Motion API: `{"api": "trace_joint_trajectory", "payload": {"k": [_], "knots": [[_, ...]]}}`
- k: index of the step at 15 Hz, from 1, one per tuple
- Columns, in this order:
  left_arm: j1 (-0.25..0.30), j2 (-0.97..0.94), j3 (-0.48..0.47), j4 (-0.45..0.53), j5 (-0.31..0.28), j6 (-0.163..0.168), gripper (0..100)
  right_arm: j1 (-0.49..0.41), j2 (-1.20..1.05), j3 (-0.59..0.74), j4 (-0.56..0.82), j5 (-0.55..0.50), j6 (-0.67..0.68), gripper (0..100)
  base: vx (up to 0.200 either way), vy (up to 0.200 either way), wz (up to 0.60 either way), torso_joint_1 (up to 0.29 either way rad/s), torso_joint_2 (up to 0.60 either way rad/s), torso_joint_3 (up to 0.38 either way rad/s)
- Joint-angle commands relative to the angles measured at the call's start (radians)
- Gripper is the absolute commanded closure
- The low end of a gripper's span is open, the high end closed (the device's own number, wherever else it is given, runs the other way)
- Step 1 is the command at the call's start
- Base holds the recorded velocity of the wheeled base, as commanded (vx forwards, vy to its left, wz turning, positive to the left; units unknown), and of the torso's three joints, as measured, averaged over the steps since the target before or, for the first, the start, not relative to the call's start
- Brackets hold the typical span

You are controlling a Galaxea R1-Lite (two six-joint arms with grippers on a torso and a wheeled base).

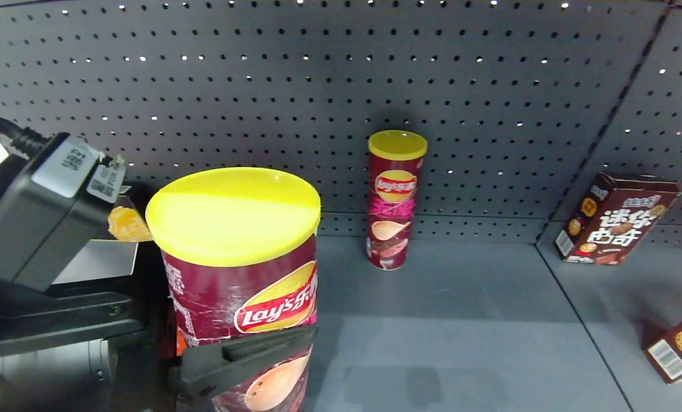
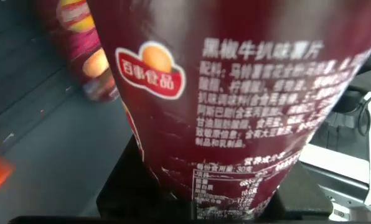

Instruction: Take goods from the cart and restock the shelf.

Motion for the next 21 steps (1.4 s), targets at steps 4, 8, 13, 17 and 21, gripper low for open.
{"api": "trace_joint_trajectory", "payload": {"k": [4, 8, 13, 17, 21], "knots": [[0.005, 0.000, 0.002, 0.001, 0.002, -0.002, 100, 0.001, 0.000, 0.000, 0.000, 0.001, 0.000, 0, 0.000, 0.000, 0.00, 0.000, 0.00, 0.000], [0.007, -0.001, 0.022, -0.001, 0.002, -0.003, 100, 0.001, 0.000, 0.000, 0.000, 0.001, 0.000, 0, 0.000, 0.000, 0.00, 0.000, 0.00, 0.000], [0.007, -0.006, 0.035, -0.002, 0.006, -0.005, 100, -0.001, 0.000, 0.000, 0.000, -0.001, 0.000, 0, 0.000, 0.000, 0.00, 0.000, 0.00, 0.000], [0.007, -0.021, 0.048, -0.005, 0.012, -0.003, 100, 0.001, 0.000, 0.000, 0.000, -0.001, 0.000, 0, 0.000, 0.000, 0.00, 0.000, 0.00, 0.000], [0.007, -0.065, 0.050, -0.005, 0.028, -0.003, 100, -0.001, 0.000, 0.000, 0.002, 0.001, -0.003, 0, 0.000, 0.000, 0.00, 0.000, 0.00, 0.000]]}}
